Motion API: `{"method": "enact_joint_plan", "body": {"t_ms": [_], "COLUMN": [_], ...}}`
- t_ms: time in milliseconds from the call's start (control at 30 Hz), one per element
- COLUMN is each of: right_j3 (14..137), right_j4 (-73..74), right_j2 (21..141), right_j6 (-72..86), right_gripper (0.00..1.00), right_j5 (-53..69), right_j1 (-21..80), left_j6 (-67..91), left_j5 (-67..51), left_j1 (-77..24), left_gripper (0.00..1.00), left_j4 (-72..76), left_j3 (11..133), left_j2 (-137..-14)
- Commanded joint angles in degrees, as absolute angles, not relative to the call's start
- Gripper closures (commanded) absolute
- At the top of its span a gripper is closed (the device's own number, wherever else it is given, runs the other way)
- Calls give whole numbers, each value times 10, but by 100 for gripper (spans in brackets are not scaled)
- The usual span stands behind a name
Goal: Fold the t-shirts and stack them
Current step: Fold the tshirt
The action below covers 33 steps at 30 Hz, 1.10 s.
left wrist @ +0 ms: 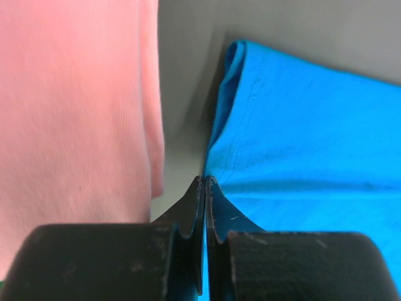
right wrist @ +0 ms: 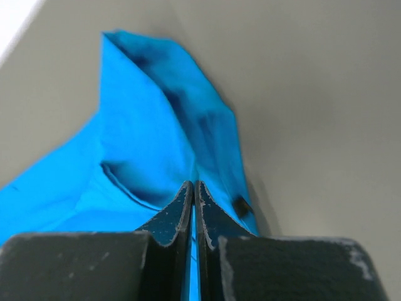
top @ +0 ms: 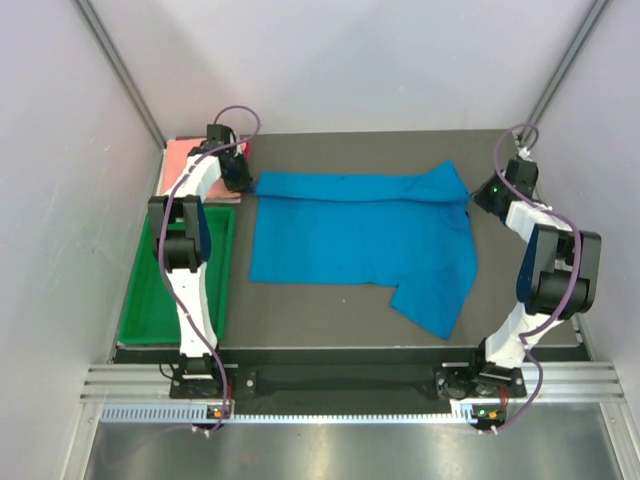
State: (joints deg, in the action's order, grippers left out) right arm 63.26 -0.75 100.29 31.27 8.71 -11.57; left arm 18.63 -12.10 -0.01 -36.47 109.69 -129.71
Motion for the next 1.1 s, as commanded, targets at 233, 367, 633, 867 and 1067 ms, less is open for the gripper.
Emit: {"method": "enact_joint_plan", "body": {"t_ms": [233, 367, 633, 867, 1067], "right_j3": [571, 567, 560, 552, 537], "right_j4": [-26, -19, -1, 23, 52], "right_j2": [951, 943, 920, 925, 913], "right_j6": [290, 289, 284, 278, 274], "right_gripper": [100, 100, 100, 100, 91], "right_j5": [60, 59, 49, 91, 97], "right_j1": [-126, -135, -137, -138, -138], "left_j6": [158, 162, 186, 187, 192], "left_j5": [-80, -82, -69, -33, -5], "left_j1": [2, -13, -31, -34, -37], "left_gripper": [100, 100, 100, 100, 89], "left_j4": [-380, -381, -382, -406, -462], "left_j3": [1069, 1056, 1021, 1012, 1062], "left_j2": [-1242, -1232, -1207, -1223, -1245]}}
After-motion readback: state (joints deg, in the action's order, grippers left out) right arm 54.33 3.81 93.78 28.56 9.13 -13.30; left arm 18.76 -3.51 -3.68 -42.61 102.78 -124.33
